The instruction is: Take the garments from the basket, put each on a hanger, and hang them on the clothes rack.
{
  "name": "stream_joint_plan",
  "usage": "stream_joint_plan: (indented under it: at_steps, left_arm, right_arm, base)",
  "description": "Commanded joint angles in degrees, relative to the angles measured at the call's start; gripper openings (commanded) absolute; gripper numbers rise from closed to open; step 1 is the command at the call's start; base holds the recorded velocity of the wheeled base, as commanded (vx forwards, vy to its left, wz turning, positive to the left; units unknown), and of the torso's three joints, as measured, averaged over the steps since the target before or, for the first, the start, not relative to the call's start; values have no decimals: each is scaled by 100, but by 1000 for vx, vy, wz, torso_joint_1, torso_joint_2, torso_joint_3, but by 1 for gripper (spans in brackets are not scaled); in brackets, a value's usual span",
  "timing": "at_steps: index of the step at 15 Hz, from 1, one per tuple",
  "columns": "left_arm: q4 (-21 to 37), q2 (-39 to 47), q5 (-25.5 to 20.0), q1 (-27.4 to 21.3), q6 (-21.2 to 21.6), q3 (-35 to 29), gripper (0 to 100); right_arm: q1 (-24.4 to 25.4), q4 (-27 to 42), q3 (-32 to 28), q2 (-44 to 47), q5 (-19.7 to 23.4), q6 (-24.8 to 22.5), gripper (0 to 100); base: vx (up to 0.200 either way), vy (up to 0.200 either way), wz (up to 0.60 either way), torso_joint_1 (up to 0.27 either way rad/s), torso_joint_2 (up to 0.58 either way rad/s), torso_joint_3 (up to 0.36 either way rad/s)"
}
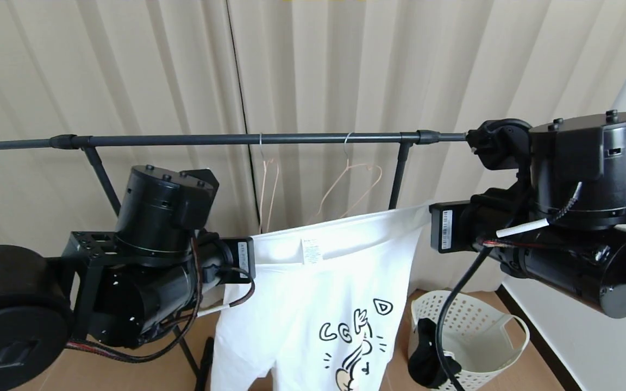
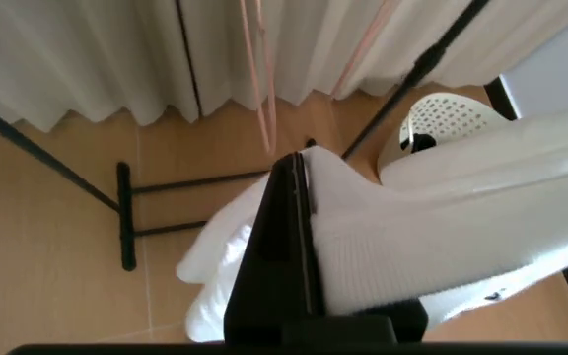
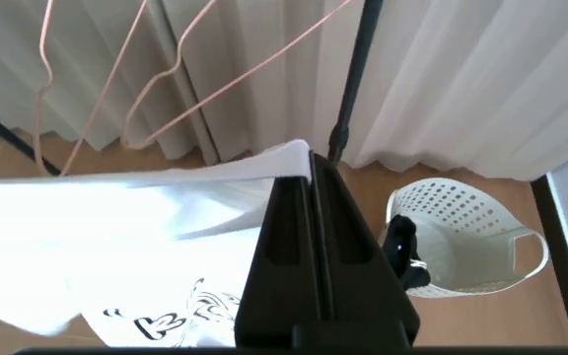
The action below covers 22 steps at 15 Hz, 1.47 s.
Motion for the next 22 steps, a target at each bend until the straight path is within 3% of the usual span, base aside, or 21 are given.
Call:
stream_joint_plan:
  at_steps: [1, 4, 6, 8, 11, 13, 22]
  left_arm:
    - [36, -503, -661, 279, 304, 191, 0]
    - [71, -740, -1337, 455, 945, 446, 0]
    - [71, -731, -1592, 455, 998, 446, 0]
    - [71, -723, -1601, 455, 1086, 446, 0]
    - [62, -661, -1759, 569, 1438, 437, 0]
    - [36, -503, -1847, 569, 1455, 349, 0]
    - [-70, 16, -1856, 595, 1508, -450, 0]
  right_arm:
    - [230, -4, 237, 212, -33, -3, 0]
    - [345, 5, 316, 168, -42, -21, 0]
    - [512, 5, 351, 168, -42, -39, 0]
    - [573, 58, 316, 177, -51, -118, 0]
    - [573, 295, -36, 273, -68, -786, 0]
    - [555, 181, 105, 291, -68, -601, 0]
    - [309, 189, -150, -52, -68, -645, 0]
  base:
    - [0, 0, 0, 0, 0, 0]
    - [0, 0, 0, 0, 0, 0]
    - [0, 0, 0, 0, 0, 0]
    - [0, 0, 0, 0, 0, 0]
    - [0, 0, 0, 0, 0, 0]
    - [0, 0, 0, 0, 0, 0]
    - [0, 0, 0, 0, 0, 0]
